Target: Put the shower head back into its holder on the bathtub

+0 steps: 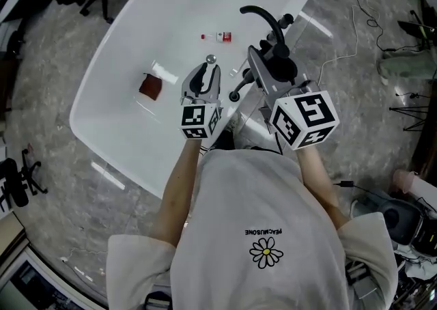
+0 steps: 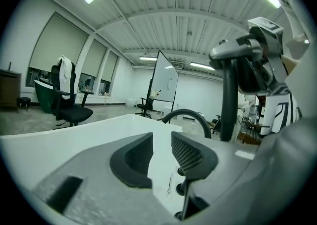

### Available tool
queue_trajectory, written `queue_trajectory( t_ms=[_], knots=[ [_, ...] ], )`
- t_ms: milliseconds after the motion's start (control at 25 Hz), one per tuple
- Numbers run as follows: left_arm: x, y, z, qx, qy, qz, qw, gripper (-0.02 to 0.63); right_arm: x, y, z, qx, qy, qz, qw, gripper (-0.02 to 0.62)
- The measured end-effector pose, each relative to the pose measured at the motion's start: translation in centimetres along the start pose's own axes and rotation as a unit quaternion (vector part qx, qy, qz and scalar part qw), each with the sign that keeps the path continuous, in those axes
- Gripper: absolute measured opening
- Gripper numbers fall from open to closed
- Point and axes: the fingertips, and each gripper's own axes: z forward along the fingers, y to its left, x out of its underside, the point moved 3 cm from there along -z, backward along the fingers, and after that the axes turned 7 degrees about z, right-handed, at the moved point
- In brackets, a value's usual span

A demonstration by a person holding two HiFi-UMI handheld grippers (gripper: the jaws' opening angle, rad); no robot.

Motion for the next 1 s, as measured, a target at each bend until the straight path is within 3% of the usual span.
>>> queue_trajectory(
  t_ms=[280, 680, 1000],
  knots=[
    [0.4, 0.0, 0.8, -0.02, 0.011, -0.005, 0.9997, 0.097, 7.4, -2.1, 2.7, -0.006, 0.057, 0.017, 0.998, 0.107],
    [4.6, 0.6, -0.1, -0.047, 0.061, -0.033, 0.9965, 0.075, 18.8, -4.3, 6.1, 0.005, 0.137, 0.033, 0.99, 0.107],
    [8.6, 1.4, -1.9, -0.044, 0.108, -0.036, 0.9925, 0.072, 24.0, -5.9, 7.1, 0.035, 0.169, 0.03, 0.985, 0.107]
  ],
)
